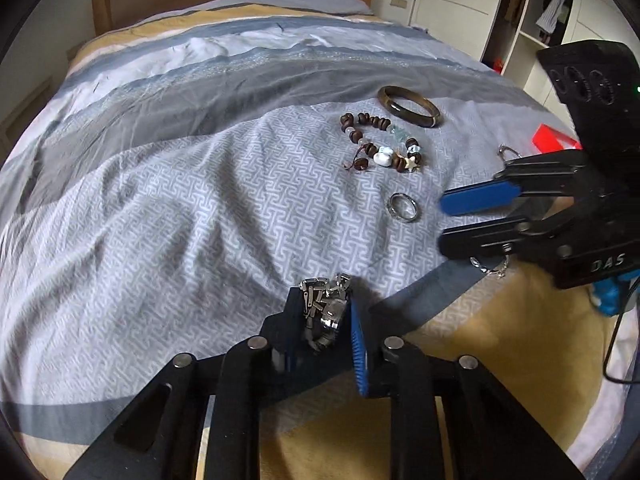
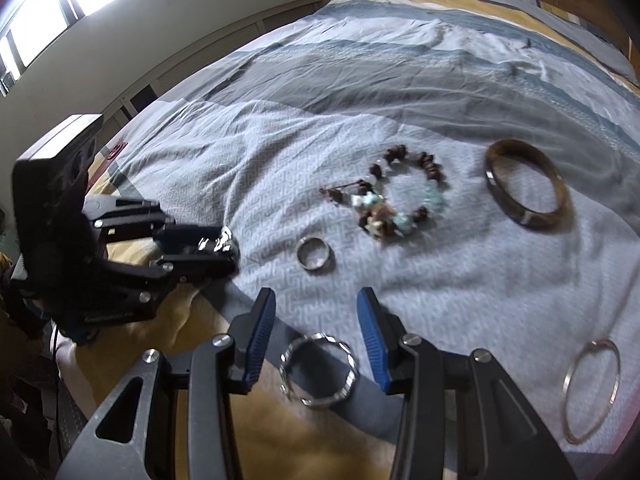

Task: Organize jewelry
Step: 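Grasp the silver charm cluster with the left tool while the right tool grasps a silver ring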

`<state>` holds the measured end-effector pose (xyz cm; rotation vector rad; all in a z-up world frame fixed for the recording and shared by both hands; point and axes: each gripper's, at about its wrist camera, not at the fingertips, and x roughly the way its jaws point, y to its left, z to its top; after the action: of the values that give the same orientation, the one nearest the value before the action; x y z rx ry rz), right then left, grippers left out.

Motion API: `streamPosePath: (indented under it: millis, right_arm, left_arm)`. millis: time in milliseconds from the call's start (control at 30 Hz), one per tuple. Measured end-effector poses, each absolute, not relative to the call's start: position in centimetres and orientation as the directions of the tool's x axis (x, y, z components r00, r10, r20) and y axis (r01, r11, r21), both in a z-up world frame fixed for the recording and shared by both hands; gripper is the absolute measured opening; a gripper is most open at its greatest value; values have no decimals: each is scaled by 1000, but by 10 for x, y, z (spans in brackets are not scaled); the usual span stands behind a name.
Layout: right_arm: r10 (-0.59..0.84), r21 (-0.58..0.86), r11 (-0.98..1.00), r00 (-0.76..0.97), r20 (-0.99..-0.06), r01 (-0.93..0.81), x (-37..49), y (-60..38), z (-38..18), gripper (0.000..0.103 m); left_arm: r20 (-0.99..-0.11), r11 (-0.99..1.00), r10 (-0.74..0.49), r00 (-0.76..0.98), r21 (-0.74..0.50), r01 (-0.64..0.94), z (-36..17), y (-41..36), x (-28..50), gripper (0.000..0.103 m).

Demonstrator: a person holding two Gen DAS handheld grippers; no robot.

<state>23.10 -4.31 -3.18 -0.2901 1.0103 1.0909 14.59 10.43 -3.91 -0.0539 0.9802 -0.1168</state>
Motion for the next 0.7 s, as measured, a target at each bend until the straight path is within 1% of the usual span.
streamPosePath:
  millis: [233, 500, 533, 633, 700]
  right_arm:
    - [607, 265, 477, 96, -789, -838, 234, -32, -34, 41]
    - [585, 214, 487, 134, -800, -847, 234, -17, -39, 40]
    - [580, 202, 490, 144, -802, -848, 233, -16, -39, 38]
    - [568, 184, 493, 155, -808, -850, 232, -15, -40, 19]
    - [564, 177, 496, 161, -810, -850, 231, -15, -39, 19]
  left_arm:
    - [-811, 994, -101, 576, -106, 24, -38, 102, 138, 21]
    - [-796, 986, -93, 598, -157, -57, -32, 112, 119, 21]
    - [-795, 985, -91, 600, -161, -64, -31, 113, 116, 21]
    - [-794, 982, -79, 603, -165, -89, -29, 115, 108, 21]
    - [-795, 980, -68, 602, -165, -108, -27, 115, 104, 21]
